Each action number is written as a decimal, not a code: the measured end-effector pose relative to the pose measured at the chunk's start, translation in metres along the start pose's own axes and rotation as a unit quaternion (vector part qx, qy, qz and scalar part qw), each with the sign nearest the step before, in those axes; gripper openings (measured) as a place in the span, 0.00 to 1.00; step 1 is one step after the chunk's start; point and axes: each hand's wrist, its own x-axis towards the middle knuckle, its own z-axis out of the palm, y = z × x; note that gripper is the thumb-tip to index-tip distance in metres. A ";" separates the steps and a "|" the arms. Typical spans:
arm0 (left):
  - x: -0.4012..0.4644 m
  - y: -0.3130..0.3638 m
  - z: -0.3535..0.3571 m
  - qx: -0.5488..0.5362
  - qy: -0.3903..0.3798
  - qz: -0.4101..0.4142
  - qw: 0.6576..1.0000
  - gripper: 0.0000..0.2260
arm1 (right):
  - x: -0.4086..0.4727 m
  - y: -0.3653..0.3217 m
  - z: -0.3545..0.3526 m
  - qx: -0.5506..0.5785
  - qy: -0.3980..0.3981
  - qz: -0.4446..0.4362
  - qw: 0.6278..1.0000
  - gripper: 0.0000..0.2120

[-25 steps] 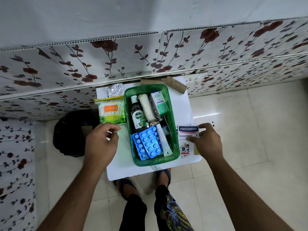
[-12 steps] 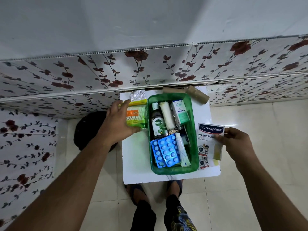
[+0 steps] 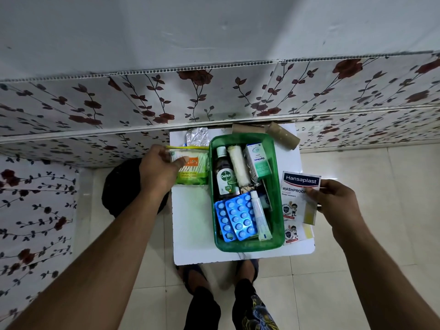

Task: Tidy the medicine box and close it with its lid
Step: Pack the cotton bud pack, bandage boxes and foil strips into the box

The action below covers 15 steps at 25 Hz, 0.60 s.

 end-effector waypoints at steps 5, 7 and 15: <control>-0.013 0.006 -0.008 -0.121 -0.002 -0.009 0.993 0.14 | -0.004 -0.004 0.001 0.009 -0.004 0.005 1.000 0.06; -0.024 0.013 -0.027 -0.193 0.043 -0.033 0.980 0.12 | -0.007 -0.010 -0.001 0.013 0.001 -0.003 1.000 0.06; -0.091 0.081 -0.035 -0.147 -0.042 0.056 0.987 0.12 | -0.035 -0.042 -0.004 0.059 0.019 -0.050 0.997 0.05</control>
